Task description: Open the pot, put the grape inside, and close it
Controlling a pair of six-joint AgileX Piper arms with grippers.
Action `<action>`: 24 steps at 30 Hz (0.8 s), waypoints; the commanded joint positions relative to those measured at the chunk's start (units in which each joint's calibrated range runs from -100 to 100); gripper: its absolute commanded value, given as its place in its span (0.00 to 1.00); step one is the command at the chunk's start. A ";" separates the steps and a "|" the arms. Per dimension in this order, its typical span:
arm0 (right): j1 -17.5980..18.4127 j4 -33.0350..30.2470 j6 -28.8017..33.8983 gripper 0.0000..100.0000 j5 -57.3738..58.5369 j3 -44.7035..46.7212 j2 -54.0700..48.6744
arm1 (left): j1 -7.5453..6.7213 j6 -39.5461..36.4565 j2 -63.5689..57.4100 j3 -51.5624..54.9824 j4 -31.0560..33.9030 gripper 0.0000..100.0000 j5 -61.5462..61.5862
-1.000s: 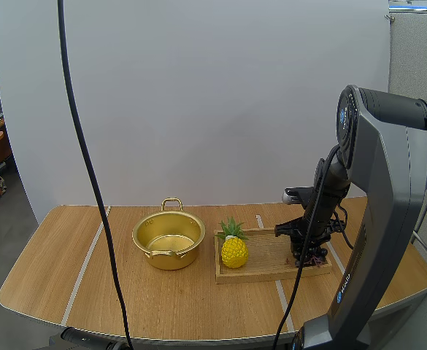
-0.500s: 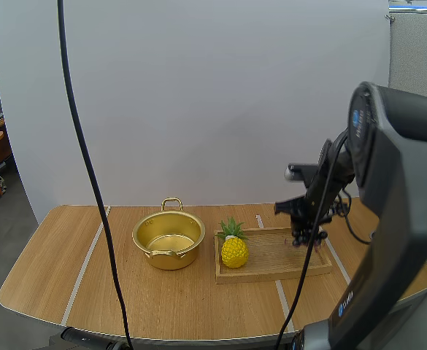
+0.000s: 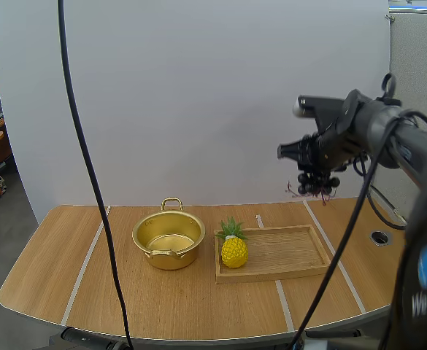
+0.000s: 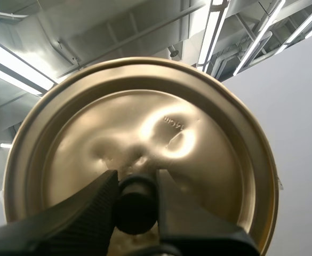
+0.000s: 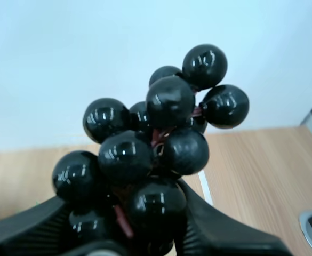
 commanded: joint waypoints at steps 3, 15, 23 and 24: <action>-0.06 7.56 -0.92 0.00 -3.70 -0.13 -6.98 | -0.11 -0.29 -0.33 -0.41 0.12 0.00 -1.92; -0.06 17.32 -9.57 0.00 7.48 -0.13 -7.46 | -0.11 -0.29 -0.33 -0.41 0.12 0.00 -1.92; 8.03 15.14 -14.75 0.00 4.41 -0.13 -6.49 | -0.11 -0.29 -0.33 -0.41 0.12 0.00 -1.92; 9.68 14.15 -14.19 0.00 2.53 -0.13 -6.38 | -0.11 -0.29 -0.33 -0.41 0.12 0.00 -1.92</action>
